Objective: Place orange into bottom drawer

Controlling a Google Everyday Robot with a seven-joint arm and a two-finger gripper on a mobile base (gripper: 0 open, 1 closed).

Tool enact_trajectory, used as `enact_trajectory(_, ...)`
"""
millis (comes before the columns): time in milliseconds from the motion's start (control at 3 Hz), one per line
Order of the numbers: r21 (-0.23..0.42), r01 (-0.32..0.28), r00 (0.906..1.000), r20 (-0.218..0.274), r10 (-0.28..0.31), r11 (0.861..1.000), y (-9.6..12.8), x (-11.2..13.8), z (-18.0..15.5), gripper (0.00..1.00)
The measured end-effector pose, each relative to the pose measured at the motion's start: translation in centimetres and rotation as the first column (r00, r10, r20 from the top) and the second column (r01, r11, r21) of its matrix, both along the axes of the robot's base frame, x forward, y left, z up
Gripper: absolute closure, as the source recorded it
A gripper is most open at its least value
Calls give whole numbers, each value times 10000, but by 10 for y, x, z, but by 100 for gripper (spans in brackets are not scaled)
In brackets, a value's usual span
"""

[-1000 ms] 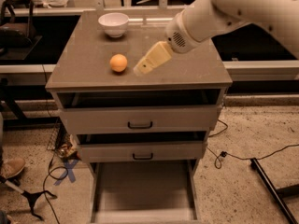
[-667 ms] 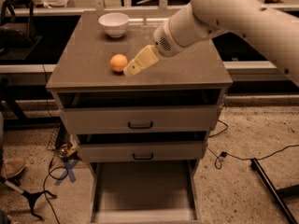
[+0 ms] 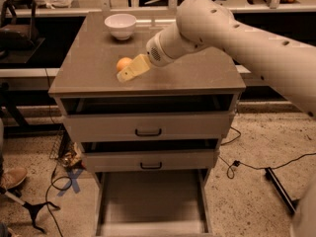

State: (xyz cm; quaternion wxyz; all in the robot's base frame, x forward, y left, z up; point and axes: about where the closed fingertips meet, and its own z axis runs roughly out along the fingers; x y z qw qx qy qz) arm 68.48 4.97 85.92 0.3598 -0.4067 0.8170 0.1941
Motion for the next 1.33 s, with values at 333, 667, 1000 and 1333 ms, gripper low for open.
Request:
enact_trajectory(333, 251, 265, 9996, 32, -266, 9993, 37, 30, -15, 0)
enact_trajectory(667, 256, 258, 9997, -31, -258, 9993, 43, 34, -19, 0)
enact_trajectory(1000, 287, 263, 9996, -45, -262, 9992, 47, 35, -20, 18)
enact_trajectory(1333, 412, 258, 9996, -126, -253, 9988, 47, 35, -21, 49)
